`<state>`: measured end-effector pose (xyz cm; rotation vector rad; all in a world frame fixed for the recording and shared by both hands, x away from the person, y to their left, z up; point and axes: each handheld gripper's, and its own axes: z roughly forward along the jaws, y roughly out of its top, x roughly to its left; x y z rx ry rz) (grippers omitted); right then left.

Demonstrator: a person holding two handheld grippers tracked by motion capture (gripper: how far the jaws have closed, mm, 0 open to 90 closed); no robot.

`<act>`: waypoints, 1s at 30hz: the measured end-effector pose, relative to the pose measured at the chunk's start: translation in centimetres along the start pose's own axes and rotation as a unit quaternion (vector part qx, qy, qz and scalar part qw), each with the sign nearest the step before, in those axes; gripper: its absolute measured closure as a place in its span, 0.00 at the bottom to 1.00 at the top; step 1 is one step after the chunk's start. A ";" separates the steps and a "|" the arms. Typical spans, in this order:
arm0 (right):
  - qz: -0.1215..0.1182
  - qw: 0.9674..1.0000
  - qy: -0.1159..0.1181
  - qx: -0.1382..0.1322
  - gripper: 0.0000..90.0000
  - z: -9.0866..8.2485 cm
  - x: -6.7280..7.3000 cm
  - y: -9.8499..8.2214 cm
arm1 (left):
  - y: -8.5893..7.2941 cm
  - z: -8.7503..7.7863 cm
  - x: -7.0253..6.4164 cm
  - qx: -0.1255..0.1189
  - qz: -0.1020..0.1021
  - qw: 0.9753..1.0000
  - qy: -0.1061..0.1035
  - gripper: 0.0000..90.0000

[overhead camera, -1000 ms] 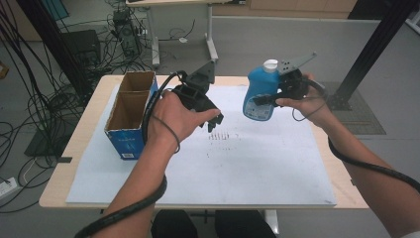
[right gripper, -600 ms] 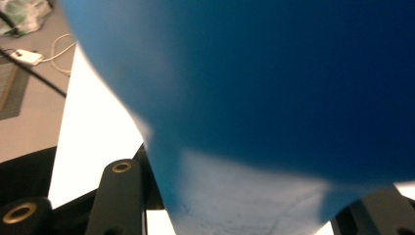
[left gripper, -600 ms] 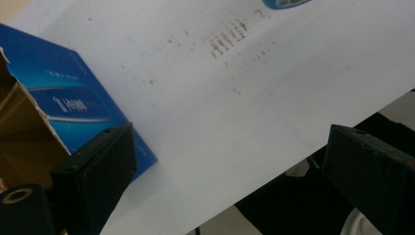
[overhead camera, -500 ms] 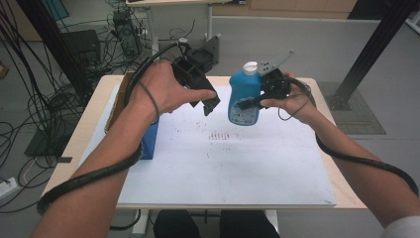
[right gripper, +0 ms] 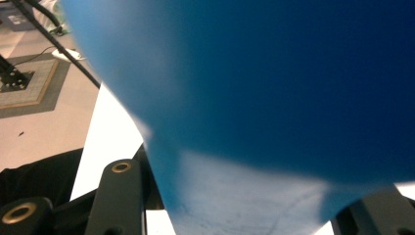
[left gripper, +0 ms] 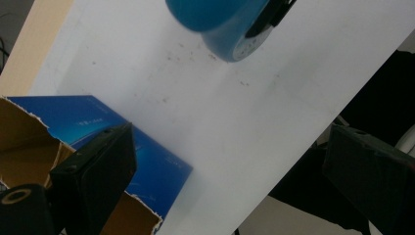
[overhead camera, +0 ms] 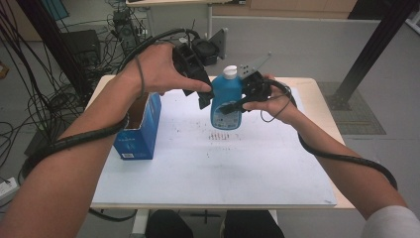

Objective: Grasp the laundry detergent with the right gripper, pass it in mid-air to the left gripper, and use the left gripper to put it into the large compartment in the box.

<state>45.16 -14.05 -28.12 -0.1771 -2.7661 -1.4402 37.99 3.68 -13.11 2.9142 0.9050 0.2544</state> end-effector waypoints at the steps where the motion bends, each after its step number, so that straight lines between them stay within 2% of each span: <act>1: -0.003 1.000 0.004 0.002 0.49 0.6 0.2 0.2 | 0.1 0.0 0.1 0.001 0.004 1.000 -0.001 0.07; 5: -0.006 1.000 0.013 0.000 0.49 1.7 0.5 0.5 | 0.3 -0.1 0.3 0.003 0.022 1.000 -0.005 0.07; 9: -0.015 1.000 0.023 0.003 0.49 2.9 1.1 0.8 | 0.5 -0.7 0.6 0.008 0.041 0.999 -0.001 0.07; 18: -0.036 0.998 0.044 0.009 0.49 4.7 2.3 1.5 | 1.0 -1.9 0.8 0.013 0.059 0.998 -0.005 0.07; 30: -0.060 0.996 0.059 0.007 0.49 5.1 3.5 2.2 | 1.7 -2.1 0.7 0.024 0.089 0.996 -0.021 0.07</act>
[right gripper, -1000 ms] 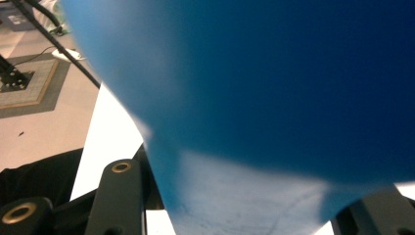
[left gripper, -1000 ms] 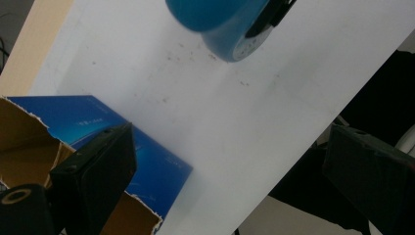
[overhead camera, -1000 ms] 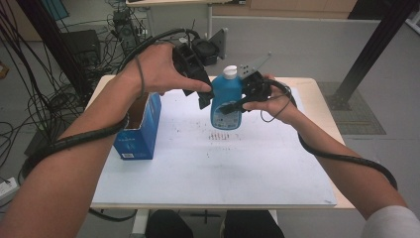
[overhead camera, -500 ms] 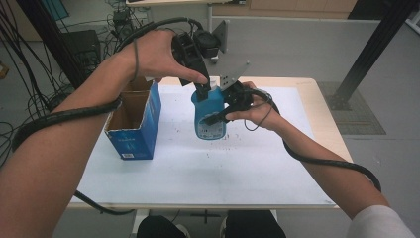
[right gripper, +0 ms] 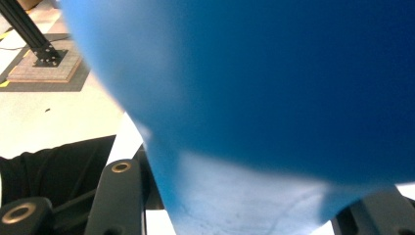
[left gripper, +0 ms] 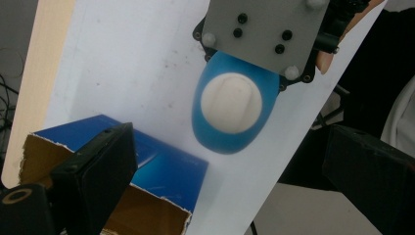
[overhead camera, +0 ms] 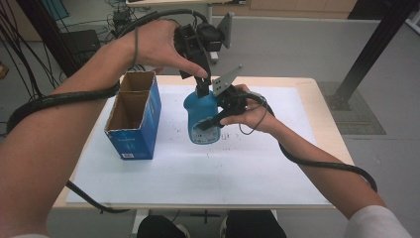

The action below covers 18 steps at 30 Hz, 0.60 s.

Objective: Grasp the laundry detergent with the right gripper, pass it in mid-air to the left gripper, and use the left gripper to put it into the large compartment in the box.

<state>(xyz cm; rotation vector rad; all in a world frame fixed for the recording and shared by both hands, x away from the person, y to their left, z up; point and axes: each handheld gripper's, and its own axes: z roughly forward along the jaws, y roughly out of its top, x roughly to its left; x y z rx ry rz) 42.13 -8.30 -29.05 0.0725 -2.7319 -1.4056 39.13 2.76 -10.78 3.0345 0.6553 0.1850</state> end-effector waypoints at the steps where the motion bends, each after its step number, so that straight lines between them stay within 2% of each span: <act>1: -0.002 1.000 0.001 0.000 0.49 0.0 0.1 0.1 | 0.1 0.0 0.0 0.002 0.001 1.000 -0.001 0.07; 9: -0.015 1.000 0.014 -0.008 0.49 0.1 0.7 0.6 | 0.7 0.4 -0.4 0.009 0.014 1.000 -0.008 0.07; 18: -0.020 1.000 0.014 -0.011 0.49 0.1 0.9 0.7 | 0.9 0.7 -0.4 0.018 0.030 0.999 -0.016 0.07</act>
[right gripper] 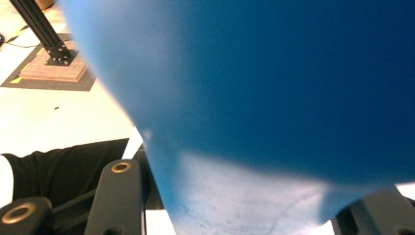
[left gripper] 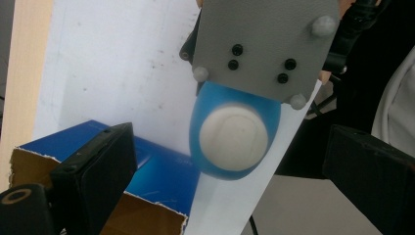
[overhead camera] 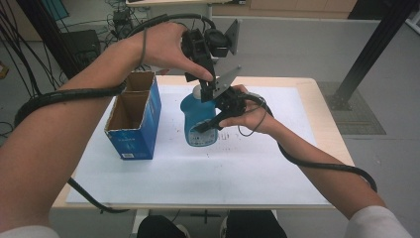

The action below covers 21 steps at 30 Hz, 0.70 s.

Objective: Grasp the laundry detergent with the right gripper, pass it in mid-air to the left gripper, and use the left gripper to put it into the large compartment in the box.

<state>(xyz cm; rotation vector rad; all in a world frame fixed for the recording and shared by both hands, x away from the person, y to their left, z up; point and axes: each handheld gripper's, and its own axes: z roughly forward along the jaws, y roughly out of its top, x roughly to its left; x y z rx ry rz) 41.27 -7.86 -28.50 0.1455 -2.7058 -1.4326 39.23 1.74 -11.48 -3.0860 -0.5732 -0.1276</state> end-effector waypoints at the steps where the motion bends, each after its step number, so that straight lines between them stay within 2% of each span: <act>1: -0.003 1.000 0.000 -0.001 0.49 0.0 0.0 0.0 | 0.0 0.1 0.0 0.003 0.002 1.000 0.001 0.07; 21: -0.002 1.000 -0.003 -0.006 0.49 -0.4 -0.1 -0.3 | 0.7 0.9 0.2 0.014 0.009 1.000 0.002 0.07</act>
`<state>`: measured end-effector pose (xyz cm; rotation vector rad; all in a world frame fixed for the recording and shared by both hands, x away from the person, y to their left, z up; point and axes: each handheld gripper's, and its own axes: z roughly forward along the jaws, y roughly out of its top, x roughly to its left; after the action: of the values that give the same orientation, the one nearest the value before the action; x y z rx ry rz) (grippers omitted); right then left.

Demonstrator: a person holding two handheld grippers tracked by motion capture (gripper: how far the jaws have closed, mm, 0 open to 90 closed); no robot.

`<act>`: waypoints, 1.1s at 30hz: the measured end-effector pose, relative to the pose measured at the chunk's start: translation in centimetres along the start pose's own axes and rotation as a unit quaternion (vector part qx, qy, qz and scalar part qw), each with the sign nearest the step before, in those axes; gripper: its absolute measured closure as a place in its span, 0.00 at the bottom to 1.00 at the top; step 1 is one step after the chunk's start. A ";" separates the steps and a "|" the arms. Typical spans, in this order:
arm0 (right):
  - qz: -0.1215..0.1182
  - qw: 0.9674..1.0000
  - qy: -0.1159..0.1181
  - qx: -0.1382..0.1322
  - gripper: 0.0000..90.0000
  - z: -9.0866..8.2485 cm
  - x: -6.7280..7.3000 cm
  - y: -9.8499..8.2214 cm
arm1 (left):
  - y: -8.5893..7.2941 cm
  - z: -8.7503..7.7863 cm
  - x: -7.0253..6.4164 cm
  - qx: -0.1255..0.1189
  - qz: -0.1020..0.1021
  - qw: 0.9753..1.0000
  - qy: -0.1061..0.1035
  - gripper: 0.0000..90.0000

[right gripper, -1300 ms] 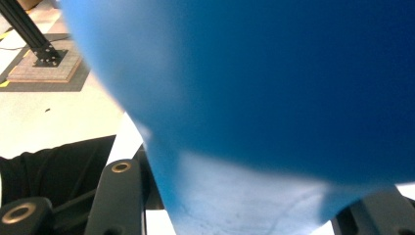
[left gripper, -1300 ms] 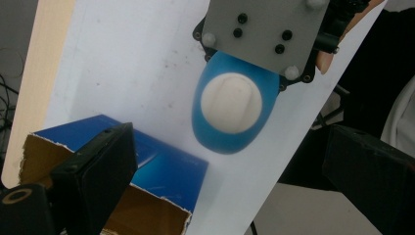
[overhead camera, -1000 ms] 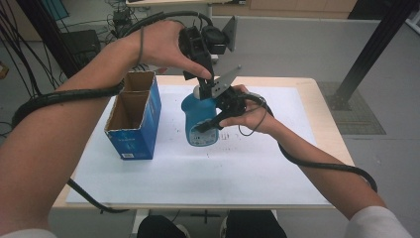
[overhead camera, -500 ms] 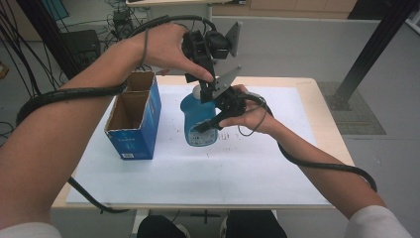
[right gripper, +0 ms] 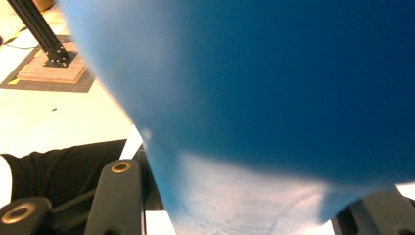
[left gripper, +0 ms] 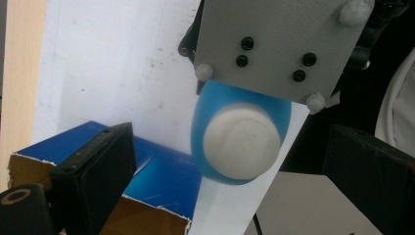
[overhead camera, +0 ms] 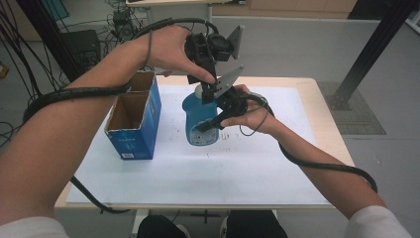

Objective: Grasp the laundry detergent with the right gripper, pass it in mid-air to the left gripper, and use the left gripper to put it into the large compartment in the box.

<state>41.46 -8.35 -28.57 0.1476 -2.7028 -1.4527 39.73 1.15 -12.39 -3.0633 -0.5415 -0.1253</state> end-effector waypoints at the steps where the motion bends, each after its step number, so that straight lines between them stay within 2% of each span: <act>1: 0.002 1.000 -0.001 -0.002 0.49 0.0 0.0 -0.1 | 0.0 0.0 0.0 -0.001 0.000 1.000 0.000 0.07; 15: -0.002 1.000 -0.002 0.000 0.49 -0.2 0.1 -0.1 | 0.1 0.7 -0.1 0.005 0.005 1.000 -0.003 0.07; 33: -0.003 1.000 -0.004 -0.003 0.49 -0.6 0.4 0.4 | 0.1 1.9 -0.7 0.001 0.008 1.000 -0.009 0.07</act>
<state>41.15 -8.65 -27.92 0.1505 -2.7076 -1.4661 39.30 0.87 -14.34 -3.0700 -0.5177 -0.0960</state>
